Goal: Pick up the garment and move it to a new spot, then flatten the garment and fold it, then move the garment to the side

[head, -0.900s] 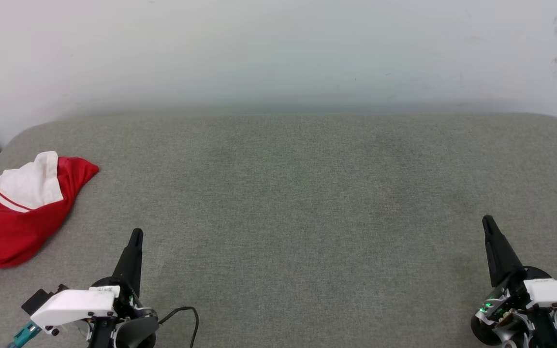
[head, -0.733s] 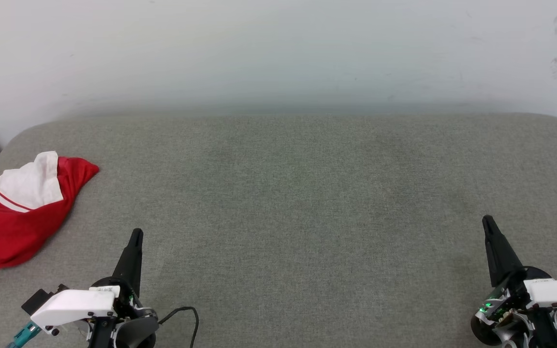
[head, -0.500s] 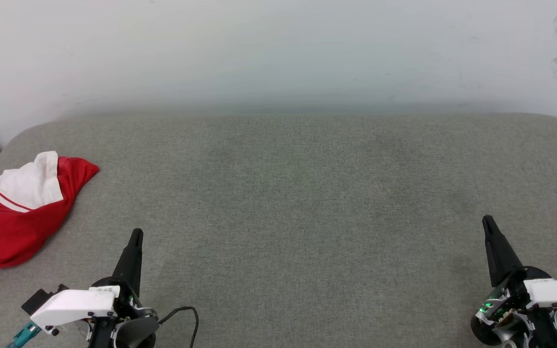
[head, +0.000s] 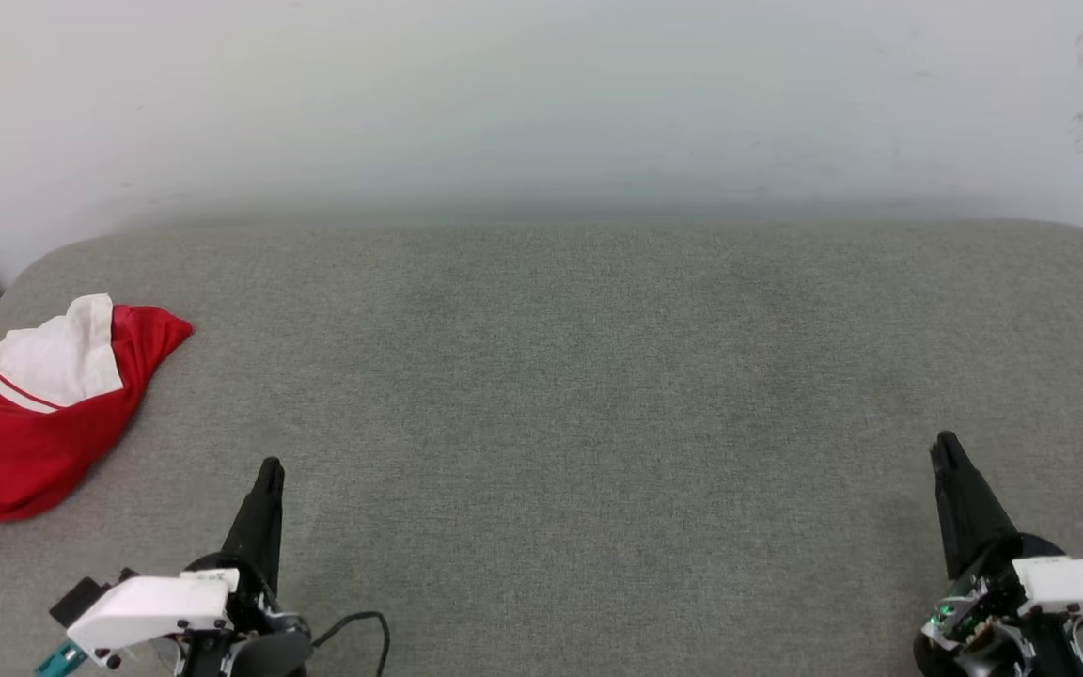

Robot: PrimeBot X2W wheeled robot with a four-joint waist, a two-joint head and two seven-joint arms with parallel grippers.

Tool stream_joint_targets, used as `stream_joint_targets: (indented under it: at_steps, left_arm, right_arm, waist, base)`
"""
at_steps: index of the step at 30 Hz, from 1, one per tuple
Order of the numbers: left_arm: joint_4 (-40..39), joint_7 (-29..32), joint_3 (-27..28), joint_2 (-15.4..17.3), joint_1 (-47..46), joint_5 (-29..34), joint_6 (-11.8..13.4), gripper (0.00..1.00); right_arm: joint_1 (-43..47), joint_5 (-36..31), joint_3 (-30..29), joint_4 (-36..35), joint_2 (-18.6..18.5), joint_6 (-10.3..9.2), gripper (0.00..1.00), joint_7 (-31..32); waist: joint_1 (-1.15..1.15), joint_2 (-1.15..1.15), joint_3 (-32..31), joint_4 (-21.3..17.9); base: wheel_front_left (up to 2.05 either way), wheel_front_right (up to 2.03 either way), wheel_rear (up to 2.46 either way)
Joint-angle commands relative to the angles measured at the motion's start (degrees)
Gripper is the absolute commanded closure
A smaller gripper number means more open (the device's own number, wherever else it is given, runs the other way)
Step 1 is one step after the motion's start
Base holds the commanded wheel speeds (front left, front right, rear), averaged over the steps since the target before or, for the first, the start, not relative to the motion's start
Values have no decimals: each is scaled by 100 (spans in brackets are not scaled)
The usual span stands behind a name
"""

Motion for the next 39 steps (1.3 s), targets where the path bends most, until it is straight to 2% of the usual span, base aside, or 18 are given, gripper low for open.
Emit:
stream_joint_targets:
  at_steps: [1,8,14,20,26,39]
  left_arm:
    - [34,-9,-14,-7,38,3,0,0]
    - [-81,-219,-51,-6,105,260,1,0]
    - [-257,-384,-10,-5,104,1110,180,0]
    - [-469,-540,-201,-4,146,2061,531,0]
    - [-538,-683,-357,-3,181,2793,700,0]
    - [-628,-946,-591,23,265,4047,953,0]
  right_arm:
    - [43,-4,8,42,2,0,0,-9]
    - [122,-234,-11,17,3,0,0,-218]
    - [168,-1099,-112,-177,3,0,0,-383]
    - [241,-2152,-61,-511,4,0,0,-539]
    - [344,-3092,24,-714,4,0,0,-683]
    - [540,-4281,121,-860,5,0,0,-945]
  waist:
    - [0,0,1,0]
    - [0,0,7,-8]
    - [0,0,20,-14]
    - [0,0,37,-11]
    - [0,0,48,-9]
    - [0,0,60,-4]
  base:
    - [0,0,0]
    - [0,0,0]
    - [0,0,0]
    - [0,0,0]
    - [0,0,0]
    - [0,0,0]
